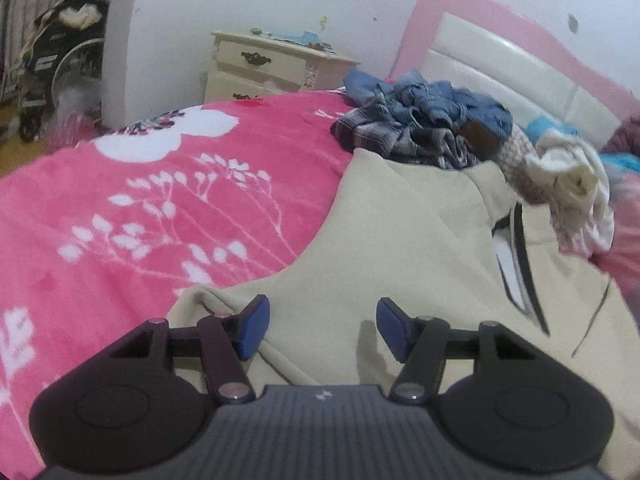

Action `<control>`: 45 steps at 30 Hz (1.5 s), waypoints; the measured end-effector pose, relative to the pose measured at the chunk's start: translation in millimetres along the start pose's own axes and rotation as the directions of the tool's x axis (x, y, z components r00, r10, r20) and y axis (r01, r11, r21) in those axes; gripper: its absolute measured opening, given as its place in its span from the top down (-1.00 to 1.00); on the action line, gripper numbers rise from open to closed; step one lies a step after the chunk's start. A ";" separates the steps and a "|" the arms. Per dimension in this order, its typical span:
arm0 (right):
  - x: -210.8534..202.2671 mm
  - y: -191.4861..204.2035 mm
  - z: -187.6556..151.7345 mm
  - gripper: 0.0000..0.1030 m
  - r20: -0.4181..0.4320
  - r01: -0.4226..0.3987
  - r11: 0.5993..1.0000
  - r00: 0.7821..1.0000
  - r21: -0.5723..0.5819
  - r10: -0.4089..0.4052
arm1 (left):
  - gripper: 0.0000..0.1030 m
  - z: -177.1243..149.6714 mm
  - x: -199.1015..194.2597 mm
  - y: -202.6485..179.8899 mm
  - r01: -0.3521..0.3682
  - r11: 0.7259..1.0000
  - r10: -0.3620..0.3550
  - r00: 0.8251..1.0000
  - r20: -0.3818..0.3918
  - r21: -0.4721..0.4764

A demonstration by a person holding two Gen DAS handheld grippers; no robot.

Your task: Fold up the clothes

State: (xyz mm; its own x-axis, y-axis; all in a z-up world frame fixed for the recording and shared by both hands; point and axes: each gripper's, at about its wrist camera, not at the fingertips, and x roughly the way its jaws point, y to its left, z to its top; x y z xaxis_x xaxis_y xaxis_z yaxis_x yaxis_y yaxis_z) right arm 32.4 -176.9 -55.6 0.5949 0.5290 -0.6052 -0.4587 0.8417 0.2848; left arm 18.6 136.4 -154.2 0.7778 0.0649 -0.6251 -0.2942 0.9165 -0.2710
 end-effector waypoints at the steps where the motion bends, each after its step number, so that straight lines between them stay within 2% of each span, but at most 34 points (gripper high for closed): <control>1: 15.9 8.5 15.6 0.32 -0.002 -0.026 0.999 1.000 -0.034 0.026 | -0.18 -1.5 -1.3 1.8 0.007 1.000 -0.007 1.000 0.006 -0.016; 3: 49.2 24.9 41.9 0.32 -0.017 -0.070 0.993 0.997 -0.096 0.069 | -0.18 -5.0 -1.9 4.8 0.019 0.999 -0.019 1.000 0.020 -0.036; 6: 116.9 54.3 68.5 0.36 -0.091 -0.137 0.978 0.988 -0.155 0.124 | -0.18 -11.5 -4.2 3.9 0.022 0.999 -0.021 0.999 0.042 -0.029; 10: 193.3 85.3 80.2 0.39 -0.157 -0.189 0.958 0.975 -0.216 0.157 | -0.18 -17.5 -4.6 3.5 0.023 0.999 -0.021 0.998 0.060 -0.025; 12: 220.9 95.0 80.4 0.43 -0.168 -0.186 0.956 0.974 -0.226 0.150 | -0.18 -18.6 -3.5 2.3 0.019 1.000 -0.018 0.998 0.062 -0.016; 17: 279.2 76.0 86.9 0.55 -0.162 -0.132 0.985 0.980 -0.109 0.114 | -0.18 -22.6 -1.9 -1.0 0.012 1.000 -0.014 0.997 0.070 0.021; 18: 285.7 68.3 89.5 0.57 -0.153 -0.131 0.989 0.981 -0.065 0.120 | -0.18 -23.1 -1.8 -1.0 0.013 1.000 -0.014 0.997 0.071 0.023; 21: 301.8 47.8 96.6 0.80 -0.126 -0.133 0.989 0.982 0.069 0.141 | -0.19 -24.3 -1.5 -1.0 0.014 0.999 -0.016 0.997 0.074 0.029; 23: 307.4 37.2 103.3 0.79 -0.106 -0.102 0.985 0.987 0.138 0.118 | -0.20 -25.0 -1.4 -1.8 0.011 0.999 -0.014 0.997 0.076 0.035; 27: 282.3 14.4 115.4 0.74 -0.037 -0.089 0.973 0.994 0.214 0.099 | -0.21 -25.8 -1.8 -2.9 0.008 0.999 -0.011 0.997 0.077 0.044; 29: 252.0 -0.3 124.6 0.73 0.004 -0.126 0.963 0.992 0.236 0.129 | -0.23 -25.6 -2.2 -2.5 0.011 0.999 -0.014 0.997 0.080 0.044; 33: 166.2 -31.4 138.3 0.70 0.058 -0.176 0.953 0.984 0.248 0.167 | -0.24 -23.0 -7.2 0.1 0.032 0.999 -0.034 0.995 0.089 0.025; 36: 80.4 -52.0 138.4 0.68 0.119 -0.204 0.952 0.976 0.229 0.180 | -0.30 -16.3 -22.3 7.1 0.073 0.996 -0.068 0.993 0.099 -0.050; 38: 20.9 -62.9 128.6 0.66 0.167 -0.208 0.953 0.971 0.220 0.173 | -0.30 -11.0 -37.9 10.5 0.085 0.993 -0.076 0.991 0.111 -0.079; 41: -49.8 -76.6 103.1 0.60 0.214 -0.206 0.949 0.964 0.239 0.155 | -0.33 -5.3 -65.9 10.1 0.097 0.994 -0.091 0.988 0.123 -0.045; 42: -69.8 -78.8 84.3 0.59 0.224 -0.203 0.946 0.964 0.255 0.146 | -0.34 -4.5 -74.8 9.6 0.111 0.993 -0.107 0.988 0.114 -0.030; 45: -90.8 -75.9 35.1 0.56 0.189 -0.168 0.937 0.975 0.307 0.113 | -0.35 -12.5 -93.4 10.3 0.157 0.988 -0.156 0.987 0.044 -0.006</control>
State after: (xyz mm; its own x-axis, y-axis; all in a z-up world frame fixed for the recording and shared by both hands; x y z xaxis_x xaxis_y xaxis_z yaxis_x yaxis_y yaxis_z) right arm 36.4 -285.0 3.8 0.6532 0.6314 -0.4178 -0.3269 0.7330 0.5966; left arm -64.0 134.9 -107.8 0.8378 -0.0620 -0.5424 -0.1719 0.9130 -0.3699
